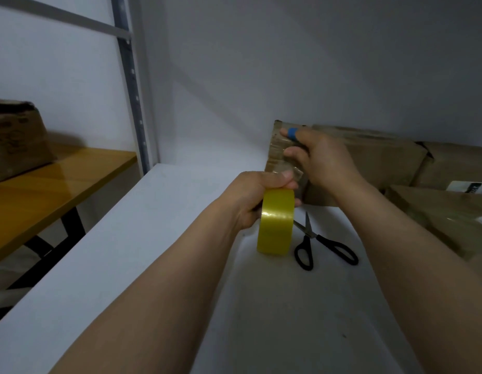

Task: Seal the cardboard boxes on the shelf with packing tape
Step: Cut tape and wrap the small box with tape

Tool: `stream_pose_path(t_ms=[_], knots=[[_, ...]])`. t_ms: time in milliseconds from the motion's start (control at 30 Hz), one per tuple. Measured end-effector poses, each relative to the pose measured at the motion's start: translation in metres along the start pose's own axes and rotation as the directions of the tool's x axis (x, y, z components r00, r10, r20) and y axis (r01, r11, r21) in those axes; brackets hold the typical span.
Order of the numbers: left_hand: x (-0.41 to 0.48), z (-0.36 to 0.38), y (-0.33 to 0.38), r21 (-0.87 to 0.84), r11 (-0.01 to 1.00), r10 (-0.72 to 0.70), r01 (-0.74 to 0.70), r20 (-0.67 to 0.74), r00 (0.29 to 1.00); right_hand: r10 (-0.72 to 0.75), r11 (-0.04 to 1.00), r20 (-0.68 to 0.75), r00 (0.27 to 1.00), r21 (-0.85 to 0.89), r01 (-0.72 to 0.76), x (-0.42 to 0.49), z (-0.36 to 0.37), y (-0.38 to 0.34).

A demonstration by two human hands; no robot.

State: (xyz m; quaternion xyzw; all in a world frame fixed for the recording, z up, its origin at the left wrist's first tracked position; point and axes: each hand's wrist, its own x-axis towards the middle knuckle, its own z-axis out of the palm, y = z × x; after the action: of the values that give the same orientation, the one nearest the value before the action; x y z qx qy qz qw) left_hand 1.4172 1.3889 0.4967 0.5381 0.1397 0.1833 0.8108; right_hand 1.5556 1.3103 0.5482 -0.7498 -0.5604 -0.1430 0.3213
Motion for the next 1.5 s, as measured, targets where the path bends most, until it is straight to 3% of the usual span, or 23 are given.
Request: stream_pose_path(t_ms=[100,200,333,367,433,467,533,633,800,867,967,1033,1267,1400,1500], knots=[[-0.015,0.001,0.002,0.088,0.993,0.091,-0.081,-0.121,0.988,-0.025,0.998,-0.009,1.0,-0.06,0.024,0.002,0.0,-0.006],[-0.026,0.006,0.003,0.103,0.986,0.143,-0.128,-0.153,0.978,-0.066,0.992,0.003,0.998,-0.105,0.065,0.002,0.001,-0.006],[-0.039,0.016,0.004,0.058,0.983,0.182,-0.176,-0.139,0.973,-0.015,0.991,0.161,0.987,-0.128,0.036,0.002,-0.003,-0.003],[-0.041,0.017,0.005,0.052,0.98,0.197,-0.192,-0.129,0.972,0.001,0.999,0.161,0.987,-0.049,0.007,-0.002,-0.007,-0.007],[-0.045,0.018,0.007,0.045,0.975,0.223,-0.219,-0.12,0.967,0.063,0.963,0.014,0.998,0.261,-0.064,-0.013,-0.018,-0.018],[-0.046,0.017,0.008,0.046,0.972,0.235,-0.231,-0.126,0.964,0.126,0.896,-0.065,0.99,0.437,-0.085,-0.02,-0.024,-0.024],[-0.047,0.016,0.009,0.09,0.965,0.256,-0.245,-0.133,0.958,0.211,0.767,-0.039,0.977,0.626,-0.141,-0.033,-0.035,-0.037],[-0.049,0.019,0.008,0.25,0.934,0.289,-0.254,-0.114,0.951,0.169,0.792,0.08,0.982,0.582,-0.184,-0.049,-0.036,-0.043],[-0.052,0.026,0.007,0.403,0.872,0.326,-0.278,-0.055,0.944,0.191,0.79,0.048,0.98,0.585,-0.183,-0.069,-0.034,-0.038],[-0.053,0.028,0.008,0.453,0.848,0.329,-0.274,-0.045,0.943,0.142,0.821,-0.015,0.99,0.561,-0.109,-0.078,-0.034,-0.036],[-0.056,0.031,0.012,0.553,0.784,0.338,-0.281,-0.001,0.941,-0.041,0.93,-0.169,0.985,0.354,0.099,-0.088,-0.035,-0.037],[-0.06,0.034,0.018,0.604,0.746,0.334,-0.281,0.026,0.942,-0.1,0.95,-0.232,0.968,0.268,0.162,-0.09,-0.038,-0.037],[-0.076,0.043,0.028,0.693,0.692,0.254,-0.204,0.031,0.967,-0.248,0.95,-0.259,0.933,0.126,0.287,-0.096,-0.052,-0.037],[-0.083,0.036,0.036,0.68,0.723,0.264,-0.122,-0.109,0.958,-0.279,0.934,-0.201,0.939,0.172,0.314,-0.099,-0.051,-0.048],[-0.086,0.047,0.032,0.721,0.681,0.323,-0.126,-0.141,0.936,-0.064,0.906,-0.142,0.988,0.406,0.117,-0.098,-0.051,-0.052]])
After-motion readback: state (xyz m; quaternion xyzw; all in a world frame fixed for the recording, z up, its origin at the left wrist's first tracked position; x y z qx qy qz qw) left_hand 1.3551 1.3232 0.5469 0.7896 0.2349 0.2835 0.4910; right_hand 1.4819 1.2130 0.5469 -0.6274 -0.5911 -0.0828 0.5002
